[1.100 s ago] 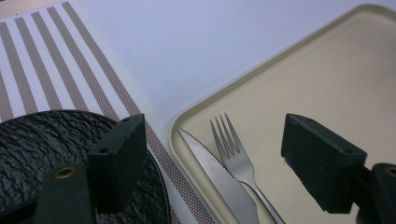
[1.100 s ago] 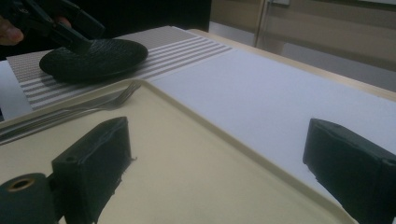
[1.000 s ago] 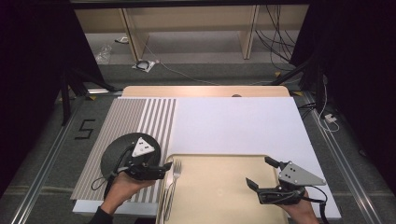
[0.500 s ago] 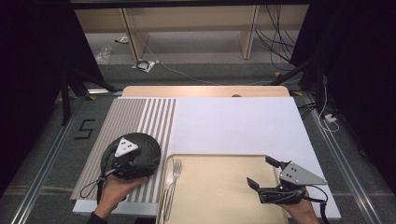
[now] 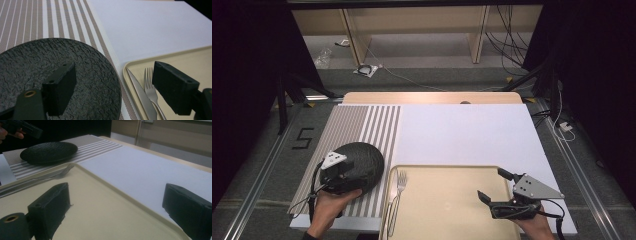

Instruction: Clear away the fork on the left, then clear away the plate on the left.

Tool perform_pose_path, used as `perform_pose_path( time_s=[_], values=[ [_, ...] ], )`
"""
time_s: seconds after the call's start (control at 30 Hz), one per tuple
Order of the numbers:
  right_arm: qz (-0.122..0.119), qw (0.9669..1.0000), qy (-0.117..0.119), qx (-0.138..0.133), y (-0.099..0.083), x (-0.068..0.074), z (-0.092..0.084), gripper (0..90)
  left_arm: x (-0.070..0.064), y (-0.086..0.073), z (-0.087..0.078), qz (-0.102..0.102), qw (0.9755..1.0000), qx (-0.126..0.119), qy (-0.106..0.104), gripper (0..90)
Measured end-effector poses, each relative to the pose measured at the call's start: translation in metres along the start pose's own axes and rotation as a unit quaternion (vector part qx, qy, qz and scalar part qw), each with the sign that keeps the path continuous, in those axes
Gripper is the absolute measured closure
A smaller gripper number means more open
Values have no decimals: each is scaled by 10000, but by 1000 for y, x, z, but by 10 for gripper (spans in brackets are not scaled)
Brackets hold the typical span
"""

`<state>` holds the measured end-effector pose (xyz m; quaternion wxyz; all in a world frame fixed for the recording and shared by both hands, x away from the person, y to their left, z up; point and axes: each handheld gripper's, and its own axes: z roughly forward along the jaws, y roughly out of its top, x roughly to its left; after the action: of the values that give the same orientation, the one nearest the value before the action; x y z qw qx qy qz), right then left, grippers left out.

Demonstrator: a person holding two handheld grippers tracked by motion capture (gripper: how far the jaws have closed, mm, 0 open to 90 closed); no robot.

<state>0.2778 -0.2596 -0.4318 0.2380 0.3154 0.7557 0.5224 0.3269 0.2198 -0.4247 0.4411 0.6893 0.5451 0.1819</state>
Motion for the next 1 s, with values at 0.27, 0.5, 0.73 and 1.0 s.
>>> perform_pose_path(
  time_s=[0.27,0.5,0.73,1.0],
  values=[
    [-11,10000,6,11,1,1,1,85,11,-4,-9,-347,9991,-116,202,192],
    [-8,10000,17,-2,1,1,1,85,28,-9,-15,-889,9953,-35,374,193],
    [-14,10000,56,-4,2,1,3,85,39,-15,-23,-1329,9895,-153,552,195],
    [-26,10000,44,-6,3,1,2,85,54,-25,-33,-1787,9798,-361,828,199]
  ],
)
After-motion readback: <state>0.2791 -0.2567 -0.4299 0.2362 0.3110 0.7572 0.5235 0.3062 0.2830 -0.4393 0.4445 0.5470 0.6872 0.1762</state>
